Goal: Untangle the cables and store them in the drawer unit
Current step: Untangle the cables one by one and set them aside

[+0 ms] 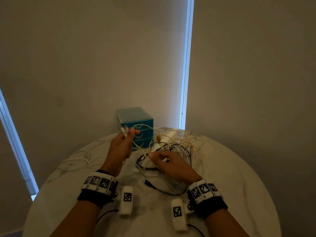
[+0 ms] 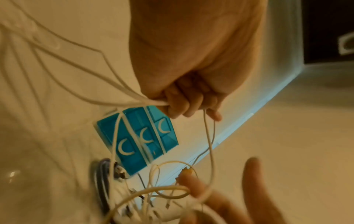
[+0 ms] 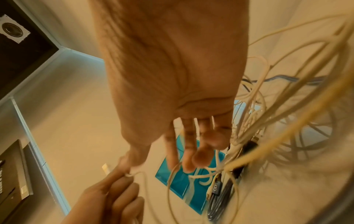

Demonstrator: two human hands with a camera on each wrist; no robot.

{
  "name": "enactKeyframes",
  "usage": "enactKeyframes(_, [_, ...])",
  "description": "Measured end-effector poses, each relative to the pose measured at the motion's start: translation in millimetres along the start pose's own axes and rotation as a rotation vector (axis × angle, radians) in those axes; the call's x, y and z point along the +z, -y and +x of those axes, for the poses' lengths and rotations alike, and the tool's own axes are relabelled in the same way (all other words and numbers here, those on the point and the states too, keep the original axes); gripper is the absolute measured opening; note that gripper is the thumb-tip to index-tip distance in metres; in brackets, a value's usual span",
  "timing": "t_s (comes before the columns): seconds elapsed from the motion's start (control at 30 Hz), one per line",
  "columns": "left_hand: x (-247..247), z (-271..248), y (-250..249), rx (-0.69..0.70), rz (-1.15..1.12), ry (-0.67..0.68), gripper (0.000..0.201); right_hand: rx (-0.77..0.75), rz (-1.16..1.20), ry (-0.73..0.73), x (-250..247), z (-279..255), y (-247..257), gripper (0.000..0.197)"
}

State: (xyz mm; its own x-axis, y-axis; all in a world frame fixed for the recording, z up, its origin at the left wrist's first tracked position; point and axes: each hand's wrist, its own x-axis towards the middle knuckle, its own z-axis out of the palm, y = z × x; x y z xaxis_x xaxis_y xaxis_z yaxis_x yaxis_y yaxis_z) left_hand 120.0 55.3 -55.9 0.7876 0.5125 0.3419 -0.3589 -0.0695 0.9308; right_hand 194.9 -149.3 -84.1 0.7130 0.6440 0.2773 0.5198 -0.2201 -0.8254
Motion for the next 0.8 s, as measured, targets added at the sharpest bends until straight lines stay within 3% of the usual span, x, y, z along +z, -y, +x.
enactKeyframes(0.07, [-7, 5, -3, 0.004, -0.175, -0.048, 0.032, 0.093, -0.034, -0.056, -3, 1, -8, 0.048])
enactKeyframes(0.13, [-14, 8, -4, 0.008, -0.281, -0.058, 0.033, 0.122, -0.071, -0.038, -6, 0, -14, 0.027])
enactKeyframes(0.17, [-16, 9, -5, 0.007, -0.322, -0.059, 0.033, 0.102, -0.061, -0.007, -6, -2, -16, 0.027])
enactKeyframes(0.27, [-15, 8, -6, -0.004, -0.426, -0.028, 0.032, 0.037, 0.013, 0.028, 3, -3, -15, 0.048])
enactKeyframes(0.33, [-14, 8, -5, -0.014, -0.480, 0.001, 0.030, 0.039, 0.041, 0.053, 12, -3, -10, 0.048])
enactKeyframes(0.4, [-16, 10, -3, -0.022, -0.520, 0.027, 0.031, 0.035, -0.026, 0.026, 21, -2, -8, 0.027])
enactKeyframes(0.43, [-17, 12, -3, -0.028, -0.528, 0.031, 0.033, 0.025, -0.054, -0.041, 22, -1, -6, 0.013])
enactKeyframes(0.47, [-18, 13, -2, -0.038, -0.528, 0.025, 0.034, 0.013, -0.048, -0.122, 20, 1, -4, 0.010])
enactKeyframes(0.63, [-24, 17, -1, -0.116, -0.496, -0.062, 0.040, 0.061, 0.406, -0.562, -16, 6, 9, 0.023])
enactKeyframes(0.7, [-24, 16, 0, -0.132, -0.469, -0.092, 0.045, 0.112, 0.634, -0.647, -28, 4, 12, 0.025])
enactKeyframes(0.8, [-23, 15, 0, -0.144, -0.462, -0.148, 0.037, 0.157, 0.986, -0.708, -39, 2, 12, 0.025])
